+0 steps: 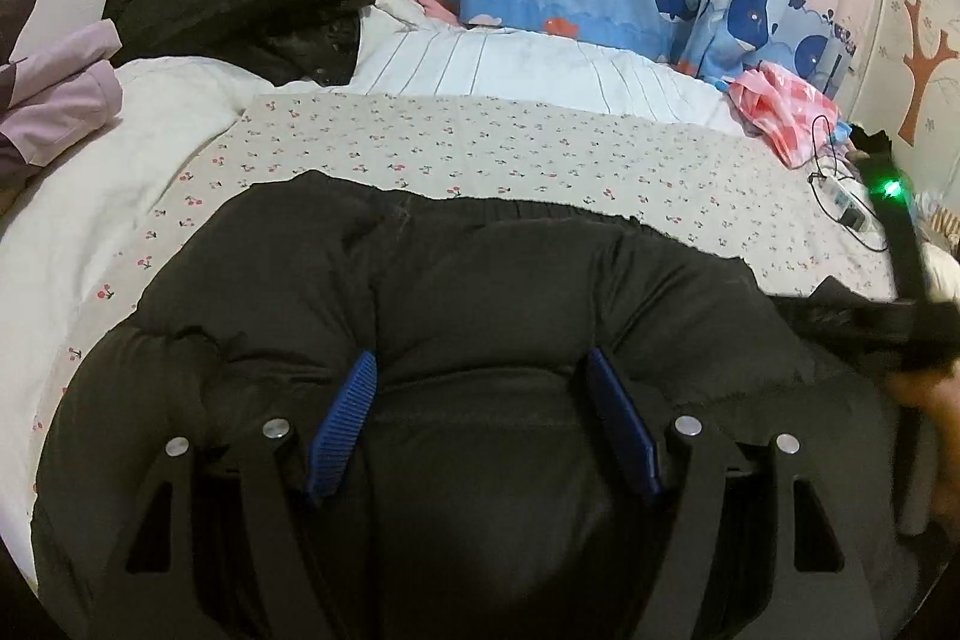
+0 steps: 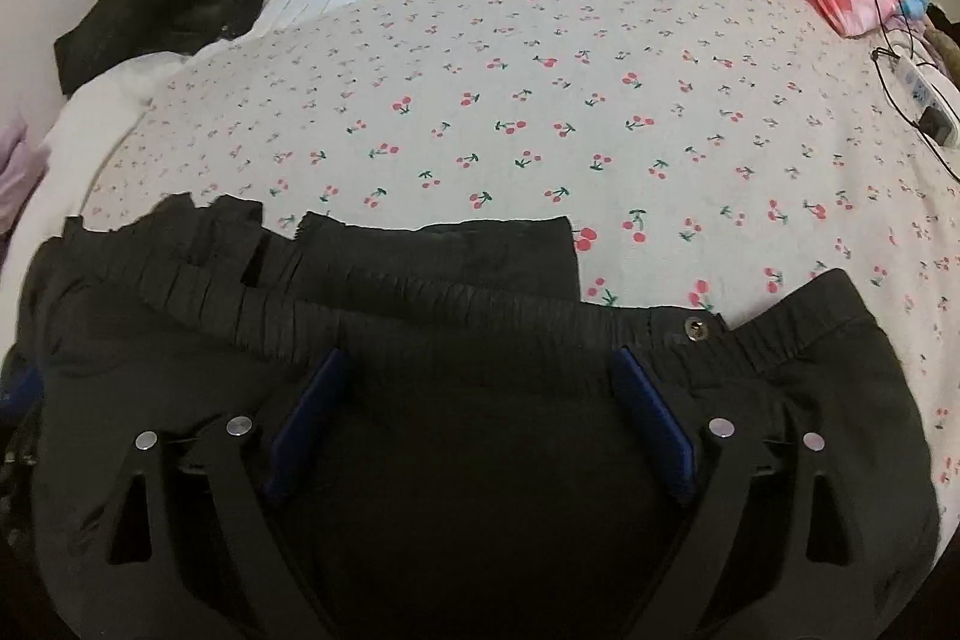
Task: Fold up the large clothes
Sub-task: 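Press the folded jacket bundle flat with both tools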
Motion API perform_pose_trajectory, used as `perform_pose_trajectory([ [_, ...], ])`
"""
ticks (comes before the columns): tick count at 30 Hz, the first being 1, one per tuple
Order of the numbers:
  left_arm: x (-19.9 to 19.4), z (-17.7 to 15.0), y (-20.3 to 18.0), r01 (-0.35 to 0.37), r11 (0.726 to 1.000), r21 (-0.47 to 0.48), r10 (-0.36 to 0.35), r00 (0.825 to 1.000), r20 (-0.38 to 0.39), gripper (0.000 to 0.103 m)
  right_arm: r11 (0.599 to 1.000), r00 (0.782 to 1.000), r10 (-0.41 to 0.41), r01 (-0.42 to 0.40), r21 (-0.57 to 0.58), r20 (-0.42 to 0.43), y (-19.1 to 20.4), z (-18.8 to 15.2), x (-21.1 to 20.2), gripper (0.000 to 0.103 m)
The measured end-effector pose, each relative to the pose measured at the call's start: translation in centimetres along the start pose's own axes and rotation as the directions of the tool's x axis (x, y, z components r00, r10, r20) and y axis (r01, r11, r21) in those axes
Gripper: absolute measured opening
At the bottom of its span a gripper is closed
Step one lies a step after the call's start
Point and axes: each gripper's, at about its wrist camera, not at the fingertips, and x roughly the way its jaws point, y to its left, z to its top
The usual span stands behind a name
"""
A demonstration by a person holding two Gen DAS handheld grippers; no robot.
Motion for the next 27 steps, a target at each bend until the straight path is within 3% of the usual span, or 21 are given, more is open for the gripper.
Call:
perform_pose_trajectory([
  [5,-0.1,-0.1,-0.1,-0.005,1.000,0.007,0.005,1.000,0.011,0.070,0.996,0.988,-0.081,0.077,0.038,0.133,-2.7,-1.5,-6.0,0.085],
  [8,-0.2,-0.2,-0.2,-0.007,1.000,0.008,0.007,1.000,0.017,0.070,0.987,0.984,-0.146,0.137,0.088,0.105,-5.5,-3.3,-5.7,0.089],
  [11,-0.2,-0.3,-0.3,0.000,1.000,0.008,0.000,1.000,0.019,0.070,0.982,0.994,-0.102,0.092,0.163,0.051,-7.9,-4.8,-3.2,0.094],
  [14,-0.1,-0.3,-0.6,-0.017,1.000,0.023,0.016,1.000,0.019,0.070,0.983,0.993,-0.113,0.106,0.150,0.039,-7.6,-4.5,-3.3,0.095],
  [17,-0.8,-0.1,0.0,0.021,1.000,0.014,-0.021,1.000,-0.008,0.070,0.988,0.992,-0.054,0.037,0.148,0.113,-6.4,-5.1,-6.5,0.094],
  [18,-1.8,0.0,0.9,0.058,0.998,-0.008,-0.058,0.998,-0.011,0.070,0.993,0.983,-0.025,0.003,0.119,0.180,-5.3,-5.8,-8.9,0.094],
  [20,-4.7,-0.1,3.6,0.085,0.993,-0.083,-0.084,0.996,0.012,0.071,0.999,0.971,-0.003,-0.007,0.043,0.237,-3.0,-7.1,-11.5,0.094],
  [23,-9.0,-1.1,8.5,0.063,0.980,-0.189,-0.051,0.997,0.066,0.081,0.994,0.973,0.036,-0.010,-0.112,0.229,0.5,-9.9,-14.0,0.094],
  [25,-11.9,-3.2,13.0,-0.004,0.948,-0.319,0.032,0.996,0.084,0.085,0.982,0.976,0.046,-0.005,-0.190,0.214,2.4,-11.9,-14.5,0.094],
  [27,-13.3,-6.0,17.3,-0.034,0.886,-0.462,0.062,0.997,0.044,0.086,0.974,0.988,0.025,0.011,-0.227,0.154,3.6,-13.8,-13.1,0.096],
])
